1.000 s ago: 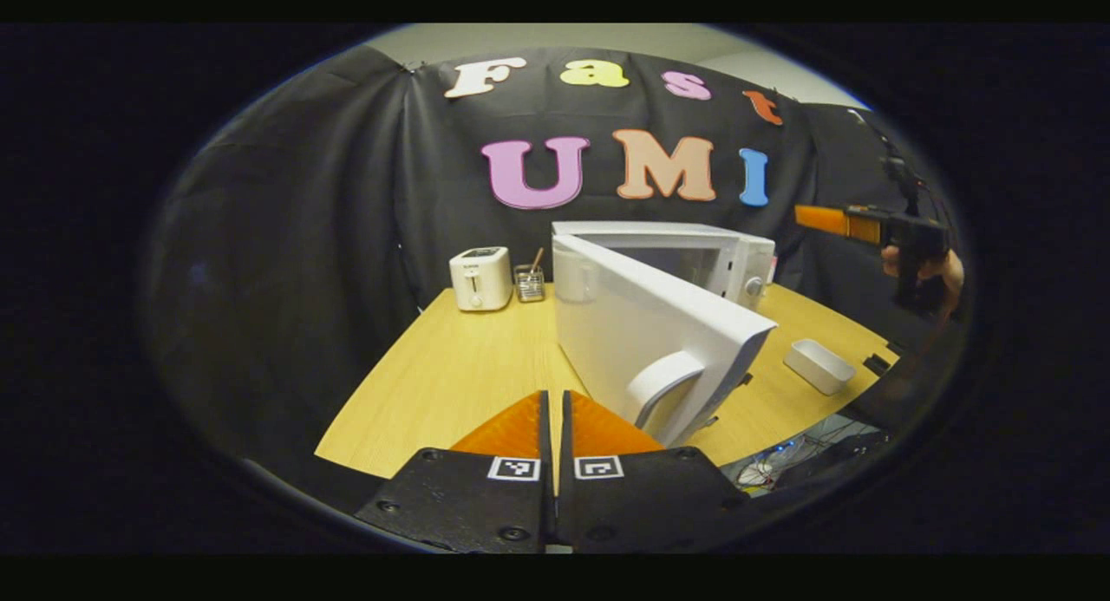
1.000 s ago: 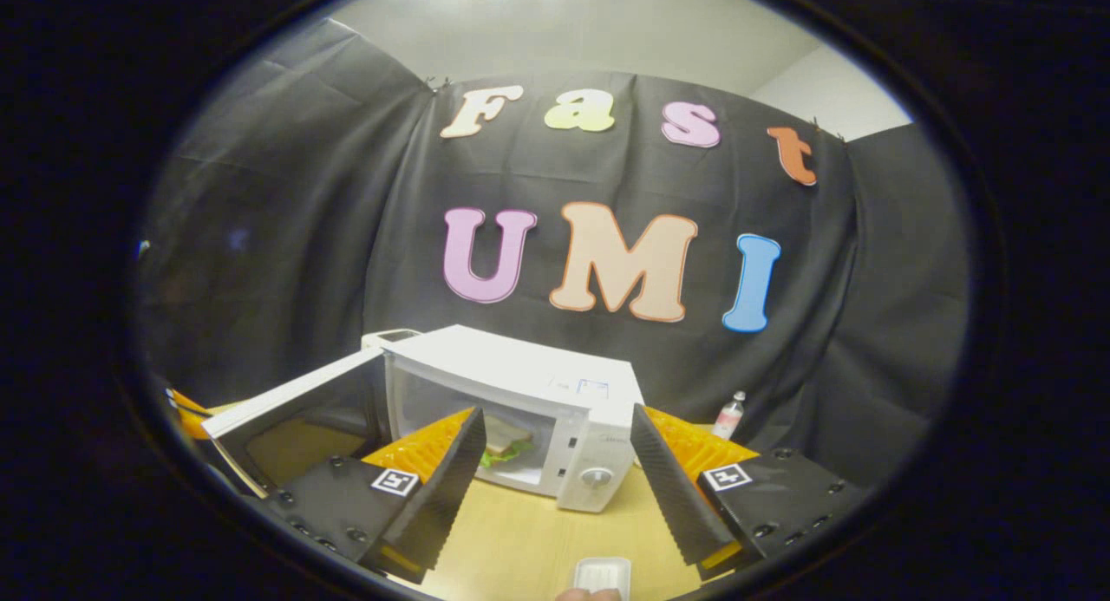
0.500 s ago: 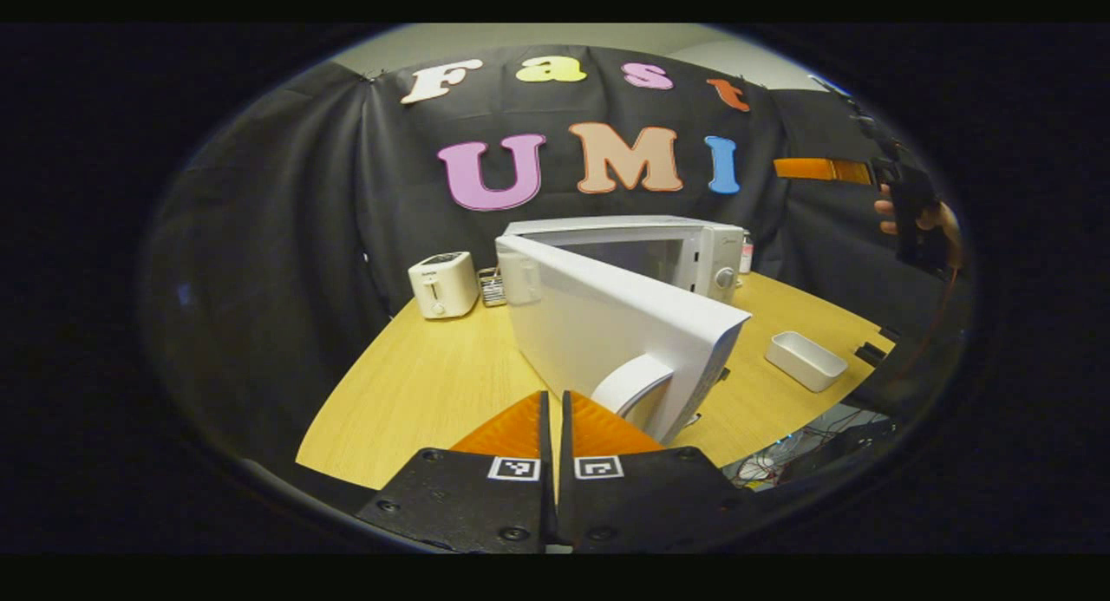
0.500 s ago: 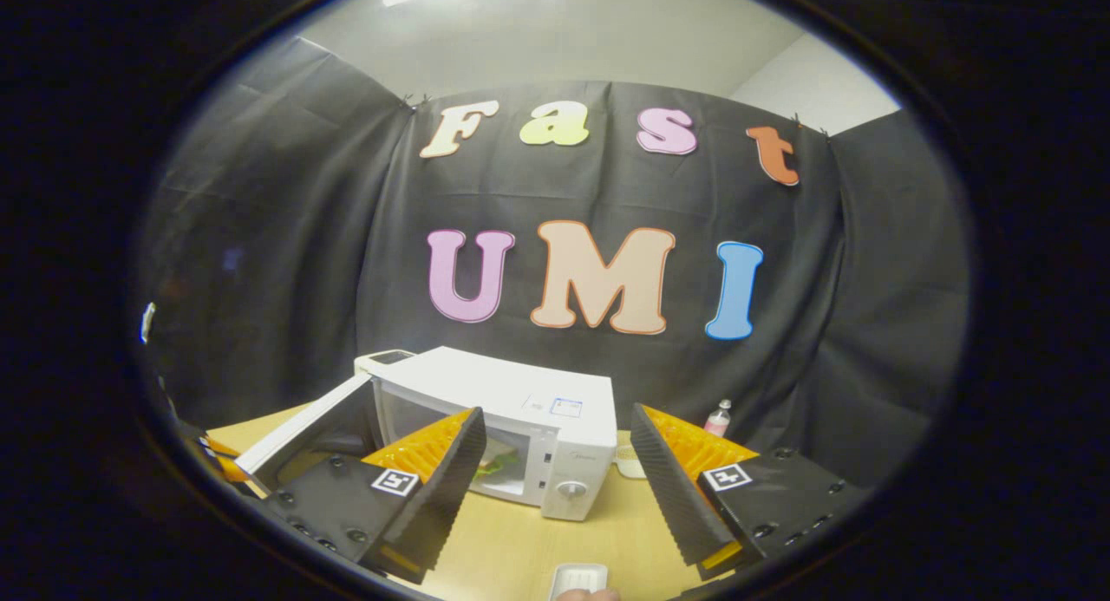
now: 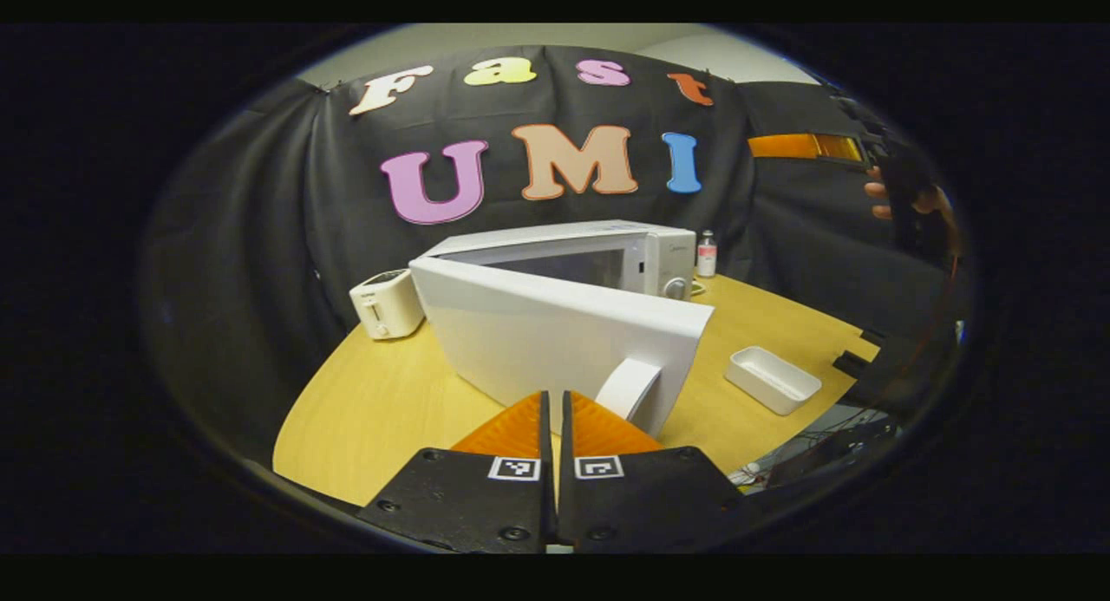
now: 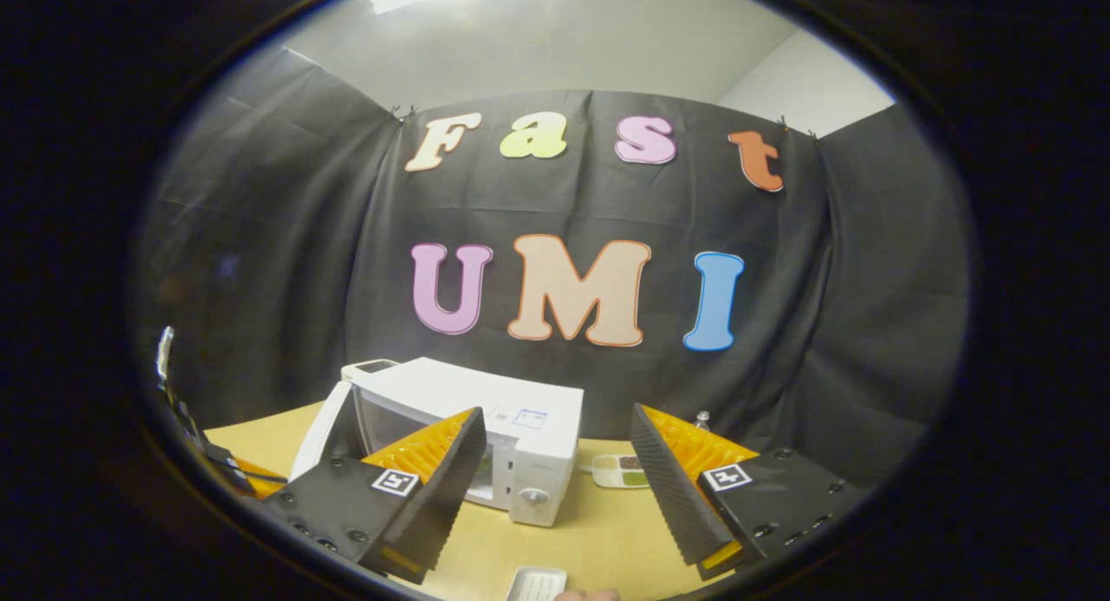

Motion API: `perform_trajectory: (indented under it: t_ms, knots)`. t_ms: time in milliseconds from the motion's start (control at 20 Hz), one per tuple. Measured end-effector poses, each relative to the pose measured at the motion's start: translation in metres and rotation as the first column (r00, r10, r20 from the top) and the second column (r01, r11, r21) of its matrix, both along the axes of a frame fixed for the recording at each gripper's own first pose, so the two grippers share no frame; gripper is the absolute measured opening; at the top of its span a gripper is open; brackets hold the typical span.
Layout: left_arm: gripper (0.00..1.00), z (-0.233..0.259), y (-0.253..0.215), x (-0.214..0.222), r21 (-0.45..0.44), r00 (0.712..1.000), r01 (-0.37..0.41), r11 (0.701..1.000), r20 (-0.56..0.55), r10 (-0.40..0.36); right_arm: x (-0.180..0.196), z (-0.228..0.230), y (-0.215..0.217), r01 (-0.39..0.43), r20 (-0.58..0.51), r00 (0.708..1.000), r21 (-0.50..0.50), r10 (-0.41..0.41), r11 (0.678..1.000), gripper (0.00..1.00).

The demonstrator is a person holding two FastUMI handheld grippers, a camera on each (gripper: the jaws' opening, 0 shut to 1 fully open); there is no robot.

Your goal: Open the microwave oven with the left hand, put the food in, and close the microwave oven.

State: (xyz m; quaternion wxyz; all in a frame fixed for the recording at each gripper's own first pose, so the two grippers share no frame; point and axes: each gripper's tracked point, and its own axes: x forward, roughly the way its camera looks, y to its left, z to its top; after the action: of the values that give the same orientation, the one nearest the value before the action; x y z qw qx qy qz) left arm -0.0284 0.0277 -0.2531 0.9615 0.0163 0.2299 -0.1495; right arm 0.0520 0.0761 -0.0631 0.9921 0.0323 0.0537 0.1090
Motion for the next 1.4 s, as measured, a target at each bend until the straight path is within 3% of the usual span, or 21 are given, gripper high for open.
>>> perform_trajectory:
  t_ms: [700, 1100, 1400]
  knots:
    - [0.00, 0.002, -0.074, 0.069, -0.025, 0.993, 0.108, 0.994, 0.040, -0.107, 0.000, 0.017, -0.051, 0.072, 0.002, 0.997, 0.069, -0.072, 0.995, 0.96]
    - [0.00, -0.006, -0.103, 0.106, 0.010, 0.985, 0.163, 0.987, 0.059, -0.163, 0.001, 0.007, -0.063, 0.093, -0.020, 0.996, 0.018, -0.092, 0.996, 0.96]
    - [0.00, -0.008, -0.108, 0.138, -0.001, 0.986, 0.151, 0.989, 0.070, -0.150, 0.009, 0.004, -0.067, 0.093, -0.038, 0.995, 0.011, -0.092, 0.996, 0.97]
